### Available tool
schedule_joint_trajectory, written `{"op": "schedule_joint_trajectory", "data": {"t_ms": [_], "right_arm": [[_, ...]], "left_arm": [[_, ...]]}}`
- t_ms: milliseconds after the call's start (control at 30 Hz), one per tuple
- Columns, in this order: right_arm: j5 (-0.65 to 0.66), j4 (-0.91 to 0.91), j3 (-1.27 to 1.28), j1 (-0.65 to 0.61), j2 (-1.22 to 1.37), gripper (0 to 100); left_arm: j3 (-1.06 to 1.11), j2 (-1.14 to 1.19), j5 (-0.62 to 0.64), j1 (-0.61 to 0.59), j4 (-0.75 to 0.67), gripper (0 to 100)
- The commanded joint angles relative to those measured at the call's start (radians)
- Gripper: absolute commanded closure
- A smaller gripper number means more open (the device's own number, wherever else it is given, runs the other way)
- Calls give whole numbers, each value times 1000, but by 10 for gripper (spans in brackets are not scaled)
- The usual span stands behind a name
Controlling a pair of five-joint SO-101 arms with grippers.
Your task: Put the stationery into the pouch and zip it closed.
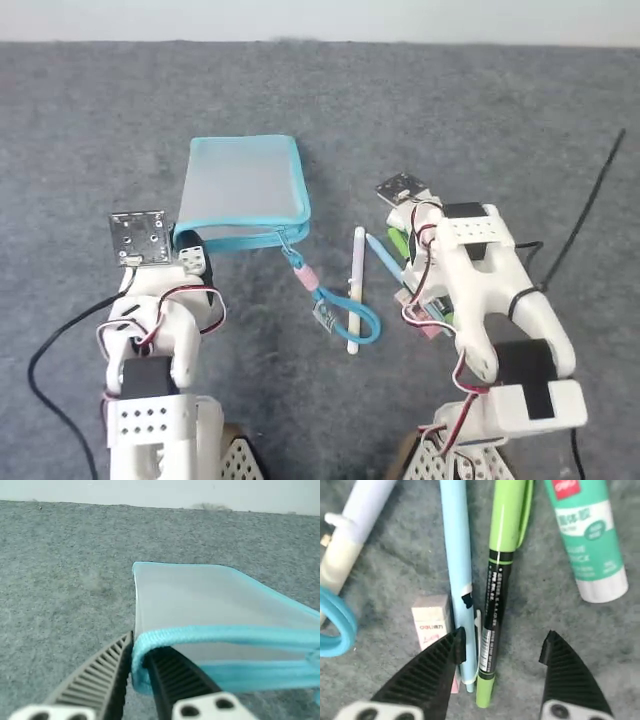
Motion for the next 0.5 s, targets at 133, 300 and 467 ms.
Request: {"op": "schedule_joint_trajectory", "data": {"t_ms": [133,300,467], "right_arm": [[18,-12,-2,13,25,901],[37,-25,-3,77,28,895],[97,-81,-3,127,36,859]], "left_arm": [[-16,-11,15,2,-31,987],[-16,-11,15,2,-31,987],[-16,-11,15,2,-31,987]]}}
